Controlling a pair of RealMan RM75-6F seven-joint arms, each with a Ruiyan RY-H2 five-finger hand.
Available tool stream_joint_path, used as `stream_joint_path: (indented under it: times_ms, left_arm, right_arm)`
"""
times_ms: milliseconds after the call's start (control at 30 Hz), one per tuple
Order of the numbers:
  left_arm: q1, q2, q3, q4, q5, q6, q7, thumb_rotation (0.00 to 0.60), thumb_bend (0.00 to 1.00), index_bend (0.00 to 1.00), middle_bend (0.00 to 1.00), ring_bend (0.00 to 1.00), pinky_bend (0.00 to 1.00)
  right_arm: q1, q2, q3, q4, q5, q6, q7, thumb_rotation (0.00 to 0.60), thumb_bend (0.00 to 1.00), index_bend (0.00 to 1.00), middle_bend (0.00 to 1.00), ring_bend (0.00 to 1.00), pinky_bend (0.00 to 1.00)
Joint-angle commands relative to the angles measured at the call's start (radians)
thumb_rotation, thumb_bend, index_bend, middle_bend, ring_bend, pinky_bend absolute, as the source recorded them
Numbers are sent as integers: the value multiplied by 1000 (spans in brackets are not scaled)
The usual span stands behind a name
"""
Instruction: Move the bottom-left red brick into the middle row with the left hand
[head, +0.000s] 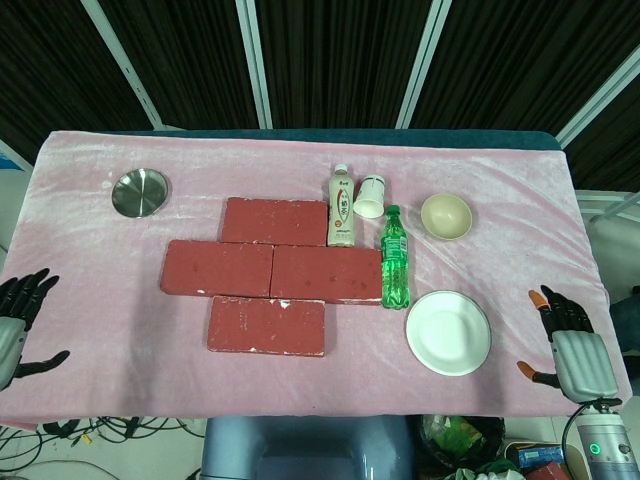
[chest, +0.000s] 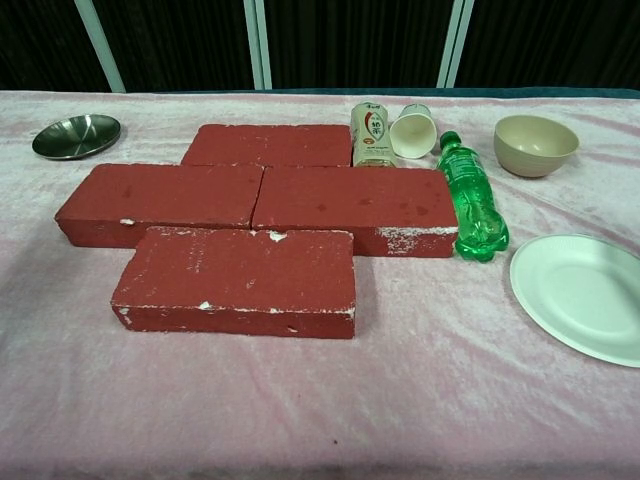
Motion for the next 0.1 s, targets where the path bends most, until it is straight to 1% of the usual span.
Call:
stream_joint_path:
  times_ms: [33,100]
  left_arm:
    - [25,-11,-23,23,25,-1,-28,600,0,0,0,0,0]
    - [32,-11,-33,30,30,-5,-40,600,0,0,0,0,0]
  right_arm:
    - [-1,-2,2,-3,5,2,-2,600,57,0,0,0,78]
    - [-2,-4,4,-5,6,4,-2,600,56,0,0,0,78]
